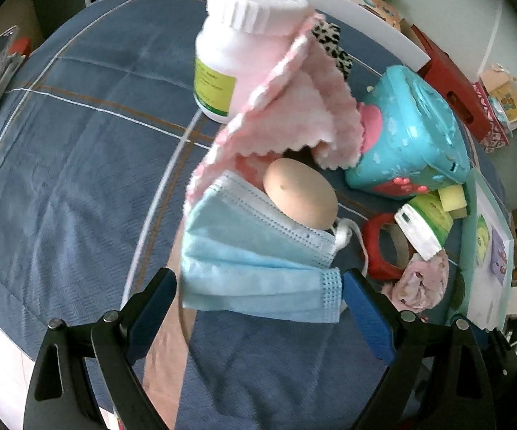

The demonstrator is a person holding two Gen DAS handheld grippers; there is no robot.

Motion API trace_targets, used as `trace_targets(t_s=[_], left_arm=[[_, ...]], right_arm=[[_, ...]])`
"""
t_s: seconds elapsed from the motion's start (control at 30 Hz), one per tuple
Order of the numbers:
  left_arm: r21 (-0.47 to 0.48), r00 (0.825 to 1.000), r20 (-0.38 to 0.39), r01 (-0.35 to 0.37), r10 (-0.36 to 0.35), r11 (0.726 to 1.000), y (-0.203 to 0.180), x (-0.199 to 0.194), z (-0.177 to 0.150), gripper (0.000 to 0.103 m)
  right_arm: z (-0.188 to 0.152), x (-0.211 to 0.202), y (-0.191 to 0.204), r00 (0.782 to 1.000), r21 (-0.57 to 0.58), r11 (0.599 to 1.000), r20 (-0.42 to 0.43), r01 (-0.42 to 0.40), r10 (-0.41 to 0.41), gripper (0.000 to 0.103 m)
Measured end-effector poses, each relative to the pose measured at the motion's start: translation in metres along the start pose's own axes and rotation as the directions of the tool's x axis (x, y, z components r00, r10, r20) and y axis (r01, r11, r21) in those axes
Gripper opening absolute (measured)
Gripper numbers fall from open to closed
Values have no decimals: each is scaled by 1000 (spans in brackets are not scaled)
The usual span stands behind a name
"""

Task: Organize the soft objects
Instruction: 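Grasp the blue face mask with the left gripper while the right grasps the red plush toy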

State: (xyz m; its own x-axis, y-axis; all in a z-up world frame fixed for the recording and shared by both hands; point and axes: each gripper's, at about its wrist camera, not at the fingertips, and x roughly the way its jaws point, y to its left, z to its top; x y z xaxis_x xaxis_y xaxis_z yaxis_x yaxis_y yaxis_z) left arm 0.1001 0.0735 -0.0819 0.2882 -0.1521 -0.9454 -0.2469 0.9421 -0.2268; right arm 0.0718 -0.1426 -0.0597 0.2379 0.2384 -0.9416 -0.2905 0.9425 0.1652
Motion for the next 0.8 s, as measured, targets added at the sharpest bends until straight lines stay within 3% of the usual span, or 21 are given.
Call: trace_targets(t_s=[0.17,0.27,0.53,0.8], left_arm=[[36,998,44,-45,43,998,3,-6,5,94],[15,1000,22,-17,17,1000,9,-1,7,94],[-11,996,78,32,-31,999,27,-20,12,94],[-25,994,85,65,-62,998,44,-30,16,94]], right_arm=[[-2,11,8,1000,-25,1000,-29,11,-12,103],[-2,15,9,999,-26,1000,-42,15,-17,103],[-5,20,6,998,-12,999,-60,30,-31,103],[-1,21,-2,996,-19,999,-69,51,-52,103]])
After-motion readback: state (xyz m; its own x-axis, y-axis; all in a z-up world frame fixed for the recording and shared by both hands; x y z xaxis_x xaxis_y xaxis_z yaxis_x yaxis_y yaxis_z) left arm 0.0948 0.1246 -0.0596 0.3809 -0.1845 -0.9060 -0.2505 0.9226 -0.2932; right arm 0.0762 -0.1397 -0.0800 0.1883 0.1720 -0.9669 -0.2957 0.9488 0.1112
